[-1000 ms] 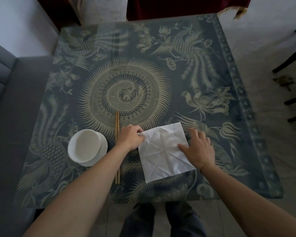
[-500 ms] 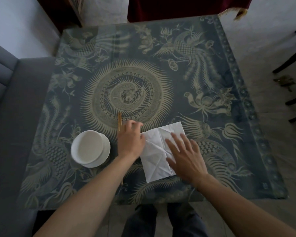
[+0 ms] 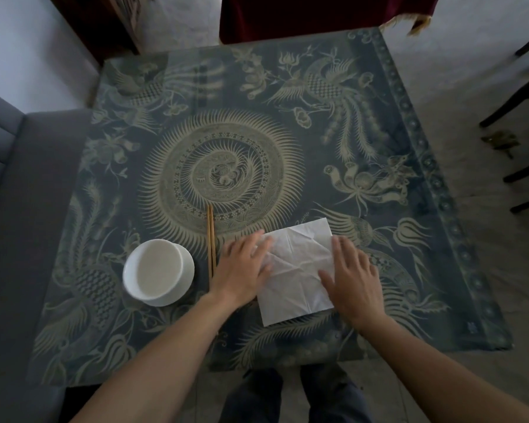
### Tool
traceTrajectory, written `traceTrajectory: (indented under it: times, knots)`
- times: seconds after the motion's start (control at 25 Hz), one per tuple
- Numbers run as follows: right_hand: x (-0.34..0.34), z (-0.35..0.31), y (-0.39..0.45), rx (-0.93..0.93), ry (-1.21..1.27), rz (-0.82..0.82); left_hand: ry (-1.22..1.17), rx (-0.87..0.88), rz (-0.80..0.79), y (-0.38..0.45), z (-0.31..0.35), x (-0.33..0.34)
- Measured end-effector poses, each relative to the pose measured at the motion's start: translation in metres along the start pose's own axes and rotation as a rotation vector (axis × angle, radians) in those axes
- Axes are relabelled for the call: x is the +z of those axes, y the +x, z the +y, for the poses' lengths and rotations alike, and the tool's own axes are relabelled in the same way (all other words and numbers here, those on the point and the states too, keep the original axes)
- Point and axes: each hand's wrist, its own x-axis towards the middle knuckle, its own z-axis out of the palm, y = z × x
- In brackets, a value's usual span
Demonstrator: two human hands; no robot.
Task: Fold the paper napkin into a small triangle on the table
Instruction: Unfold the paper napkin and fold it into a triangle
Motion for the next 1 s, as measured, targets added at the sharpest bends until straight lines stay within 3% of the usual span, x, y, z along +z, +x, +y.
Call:
traceTrajectory:
  times: [0.16,0.44,0.72,0.92,1.0]
  knots:
    - [-0.012,-0.015,0.024,0.296,0.271,-0.012,-0.179,-0.187,-0.019,0.046,0.013,-0.018]
    - [-0.016,-0.019,0.041,0.405,0.564,-0.116,-0.222,-0.327,-0.22,0.068,0.016,-0.032]
    - [-0.027,-0.015,0.048,0.246,0.588,-0.082,-0.54,-0.278,-0.226,0.059,-0.004,-0.039]
    - [-0.025,0.0,0.038,0.009,0.368,-0.141,-0.495,-0.21,-0.164,0.04,-0.016,-0.037]
    - [-0.02,0.007,0.031,-0.067,0.275,-0.089,-0.44,-0.168,-0.129,0.032,-0.017,-0.036]
